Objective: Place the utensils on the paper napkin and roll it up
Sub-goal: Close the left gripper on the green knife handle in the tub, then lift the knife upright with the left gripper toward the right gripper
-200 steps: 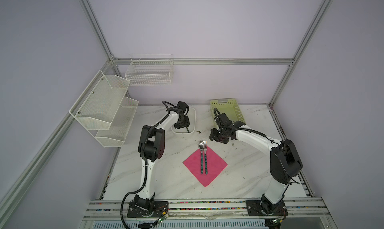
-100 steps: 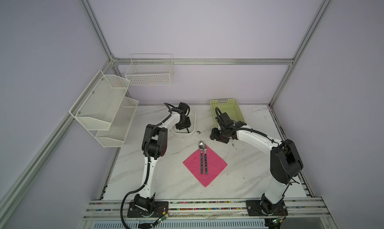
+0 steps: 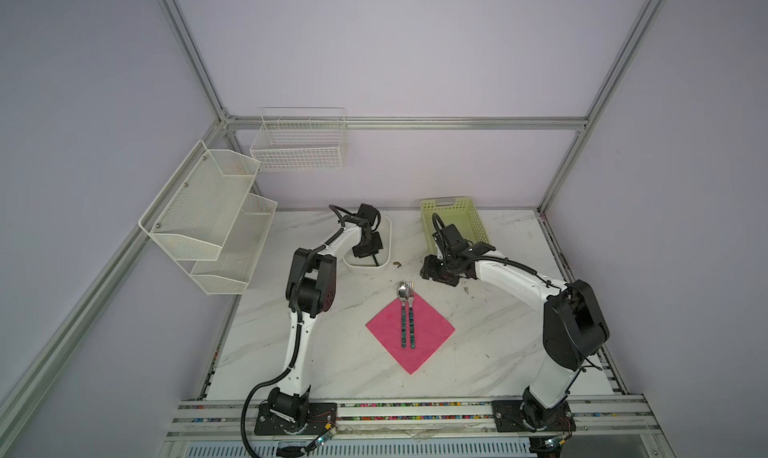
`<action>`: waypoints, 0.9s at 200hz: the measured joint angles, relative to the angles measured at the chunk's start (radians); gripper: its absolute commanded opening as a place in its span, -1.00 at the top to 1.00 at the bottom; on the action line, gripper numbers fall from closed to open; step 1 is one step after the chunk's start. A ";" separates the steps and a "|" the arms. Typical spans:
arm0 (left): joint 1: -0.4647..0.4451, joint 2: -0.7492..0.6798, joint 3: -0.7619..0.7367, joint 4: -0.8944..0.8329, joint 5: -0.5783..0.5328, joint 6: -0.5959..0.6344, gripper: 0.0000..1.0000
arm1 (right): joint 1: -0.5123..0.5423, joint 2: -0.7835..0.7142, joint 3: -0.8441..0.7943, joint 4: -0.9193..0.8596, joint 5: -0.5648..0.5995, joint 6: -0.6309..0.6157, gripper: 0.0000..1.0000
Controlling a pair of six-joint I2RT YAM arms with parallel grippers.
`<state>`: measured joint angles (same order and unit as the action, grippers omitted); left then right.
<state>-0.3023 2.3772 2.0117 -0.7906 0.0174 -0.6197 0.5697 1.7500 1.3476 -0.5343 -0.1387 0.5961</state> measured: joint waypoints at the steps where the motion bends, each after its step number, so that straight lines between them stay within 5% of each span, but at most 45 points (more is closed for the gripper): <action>1: 0.000 0.000 0.000 0.000 0.000 0.001 0.77 | 0.000 0.000 0.000 0.000 0.000 0.000 -0.19; 99: 0.000 -0.035 -0.002 0.008 -0.003 0.047 0.92 | -0.002 -0.033 -0.005 0.004 0.000 0.000 -0.16; 180: 0.000 -0.439 -0.209 0.239 0.110 0.187 0.99 | -0.014 -0.130 0.003 0.032 0.027 -0.041 -0.12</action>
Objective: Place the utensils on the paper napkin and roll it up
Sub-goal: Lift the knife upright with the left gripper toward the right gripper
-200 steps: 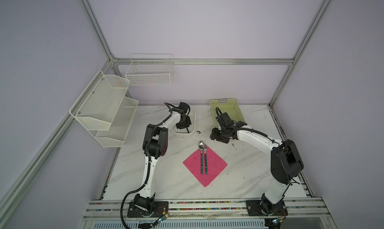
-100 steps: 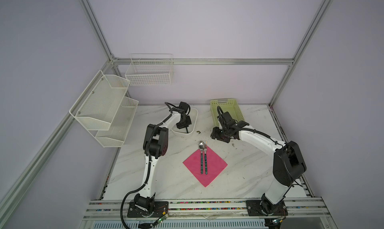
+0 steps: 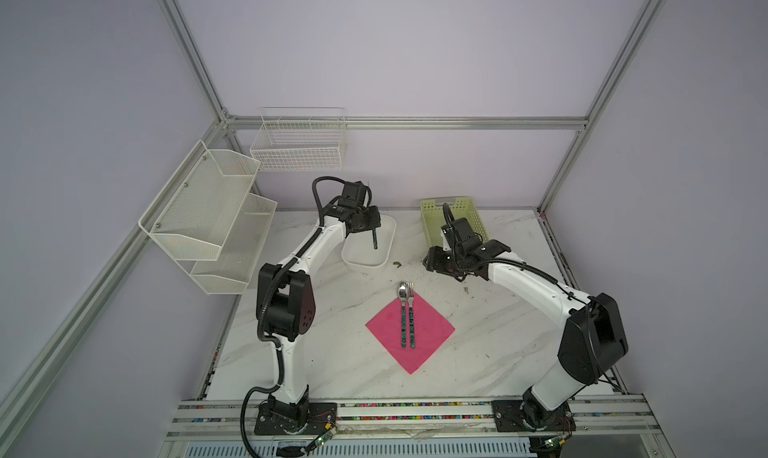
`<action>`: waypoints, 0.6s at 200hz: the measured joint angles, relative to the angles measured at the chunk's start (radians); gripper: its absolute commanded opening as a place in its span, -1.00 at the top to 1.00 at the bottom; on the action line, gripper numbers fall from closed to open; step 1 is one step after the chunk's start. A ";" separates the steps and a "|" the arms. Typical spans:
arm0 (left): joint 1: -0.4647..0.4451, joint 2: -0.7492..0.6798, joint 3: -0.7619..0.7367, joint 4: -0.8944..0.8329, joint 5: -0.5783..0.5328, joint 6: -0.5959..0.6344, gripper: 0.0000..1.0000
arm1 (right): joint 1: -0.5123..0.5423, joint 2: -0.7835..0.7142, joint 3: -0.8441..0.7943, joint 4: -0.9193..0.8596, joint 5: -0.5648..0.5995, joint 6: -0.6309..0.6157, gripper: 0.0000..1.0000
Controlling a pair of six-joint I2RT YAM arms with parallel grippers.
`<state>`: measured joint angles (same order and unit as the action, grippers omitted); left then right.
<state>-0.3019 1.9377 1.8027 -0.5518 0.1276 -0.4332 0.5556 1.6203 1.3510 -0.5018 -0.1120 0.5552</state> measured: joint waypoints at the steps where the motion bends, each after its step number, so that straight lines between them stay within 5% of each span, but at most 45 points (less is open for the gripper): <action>1: 0.000 -0.003 -0.002 0.003 0.002 0.002 0.99 | 0.000 0.000 0.000 0.001 0.000 -0.001 -0.12; 70: 0.000 -0.151 -0.167 0.168 0.197 0.040 1.00 | 0.005 -0.041 0.069 0.111 -0.047 -0.032 -0.03; 120: -0.002 -0.225 -0.207 0.222 0.244 0.004 1.00 | 0.109 0.029 0.150 0.222 -0.084 -0.002 0.01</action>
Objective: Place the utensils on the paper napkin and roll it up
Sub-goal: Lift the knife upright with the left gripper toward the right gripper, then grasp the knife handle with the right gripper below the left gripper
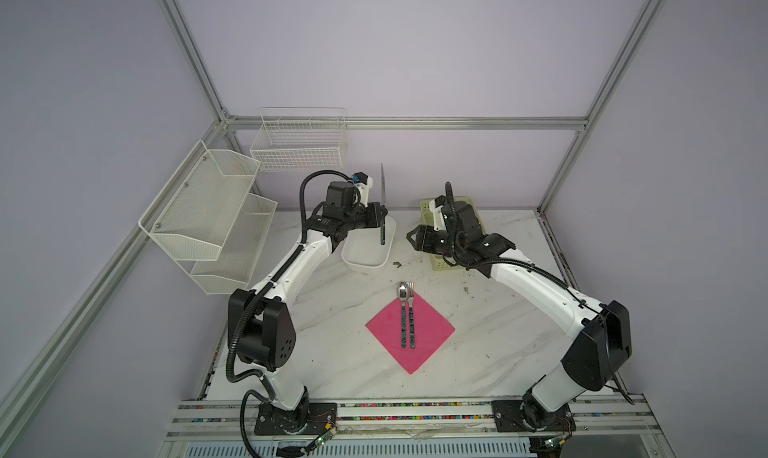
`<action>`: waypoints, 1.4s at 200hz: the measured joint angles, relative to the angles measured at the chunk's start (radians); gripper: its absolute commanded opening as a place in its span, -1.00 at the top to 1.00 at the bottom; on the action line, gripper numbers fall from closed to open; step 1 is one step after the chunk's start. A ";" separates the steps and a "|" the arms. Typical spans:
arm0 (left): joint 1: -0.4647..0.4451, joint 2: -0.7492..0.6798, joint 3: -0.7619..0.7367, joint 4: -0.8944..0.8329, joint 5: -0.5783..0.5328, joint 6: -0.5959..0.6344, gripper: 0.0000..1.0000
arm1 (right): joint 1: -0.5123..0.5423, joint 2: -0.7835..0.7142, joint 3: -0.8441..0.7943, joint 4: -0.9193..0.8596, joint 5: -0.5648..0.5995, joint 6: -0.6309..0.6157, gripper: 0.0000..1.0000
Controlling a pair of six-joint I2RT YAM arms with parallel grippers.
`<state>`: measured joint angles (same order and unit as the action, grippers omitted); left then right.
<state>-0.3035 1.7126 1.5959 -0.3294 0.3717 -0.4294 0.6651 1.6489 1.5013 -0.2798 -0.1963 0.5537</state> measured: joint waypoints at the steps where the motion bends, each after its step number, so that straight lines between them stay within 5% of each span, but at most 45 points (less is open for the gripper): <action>1: 0.000 -0.003 -0.001 0.001 0.000 -0.002 1.00 | 0.003 0.003 0.003 0.002 -0.001 0.001 0.01; 62: -0.002 -0.058 -0.024 0.011 -0.001 -0.040 1.00 | 0.048 0.141 0.117 0.072 -0.056 0.027 0.05; 171: -0.006 -0.058 -0.024 0.005 0.011 -0.050 1.00 | 0.049 0.165 0.127 0.101 -0.090 0.027 0.72; 219: -0.006 -0.058 -0.037 0.014 0.015 -0.050 0.71 | 0.051 0.165 0.127 0.097 -0.093 0.014 0.99; 280: -0.006 -0.143 -0.112 0.096 0.102 -0.070 0.08 | 0.003 0.109 0.060 0.111 -0.149 -0.029 1.00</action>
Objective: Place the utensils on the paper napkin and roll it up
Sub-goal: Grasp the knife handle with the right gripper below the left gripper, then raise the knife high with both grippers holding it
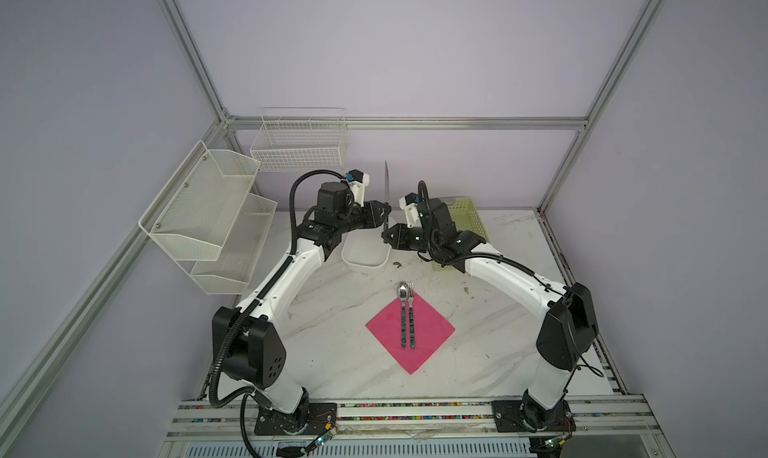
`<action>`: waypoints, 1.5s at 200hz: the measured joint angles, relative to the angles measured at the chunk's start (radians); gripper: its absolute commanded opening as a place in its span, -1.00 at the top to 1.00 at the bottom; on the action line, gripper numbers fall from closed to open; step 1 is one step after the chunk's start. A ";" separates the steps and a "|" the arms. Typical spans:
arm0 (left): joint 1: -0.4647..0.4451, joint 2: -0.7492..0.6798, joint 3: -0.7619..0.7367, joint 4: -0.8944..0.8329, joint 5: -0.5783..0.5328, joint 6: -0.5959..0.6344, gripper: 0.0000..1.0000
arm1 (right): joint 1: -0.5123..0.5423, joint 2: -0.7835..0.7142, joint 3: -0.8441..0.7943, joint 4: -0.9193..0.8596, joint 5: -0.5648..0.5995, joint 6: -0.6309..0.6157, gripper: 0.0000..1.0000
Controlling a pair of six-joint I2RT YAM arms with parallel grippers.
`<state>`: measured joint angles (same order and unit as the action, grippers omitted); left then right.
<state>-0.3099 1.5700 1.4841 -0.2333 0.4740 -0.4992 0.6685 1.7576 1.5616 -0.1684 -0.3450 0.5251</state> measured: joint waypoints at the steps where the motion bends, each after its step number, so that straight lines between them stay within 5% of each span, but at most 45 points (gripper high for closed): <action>1: 0.000 -0.002 -0.002 0.002 0.002 0.000 0.07 | -0.002 -0.002 -0.002 0.000 -0.002 -0.001 1.00; 34: 0.000 -0.083 -0.080 0.142 0.128 -0.007 -0.22 | -0.076 -0.105 -0.076 0.030 -0.085 -0.056 1.00; 128: 0.000 -0.196 -0.209 0.687 0.500 -0.114 -0.22 | -0.105 -0.367 -0.153 0.173 -0.431 -0.249 1.00; 163: 0.000 -0.196 -0.213 0.813 0.568 -0.172 -0.17 | -0.105 -0.374 -0.178 0.196 -0.537 -0.294 1.00; 215: -0.012 -0.187 -0.213 0.924 0.668 -0.228 0.16 | -0.105 -0.376 -0.192 0.216 -0.627 -0.311 1.00; 300: -0.020 -0.160 -0.213 0.982 0.705 -0.286 0.20 | -0.106 -0.417 -0.192 0.233 -0.691 -0.344 1.00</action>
<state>-0.3298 1.4101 1.2713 0.7490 1.1793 -0.7856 0.5629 1.3407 1.3693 0.0650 -1.0359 0.1806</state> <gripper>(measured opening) 0.412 0.154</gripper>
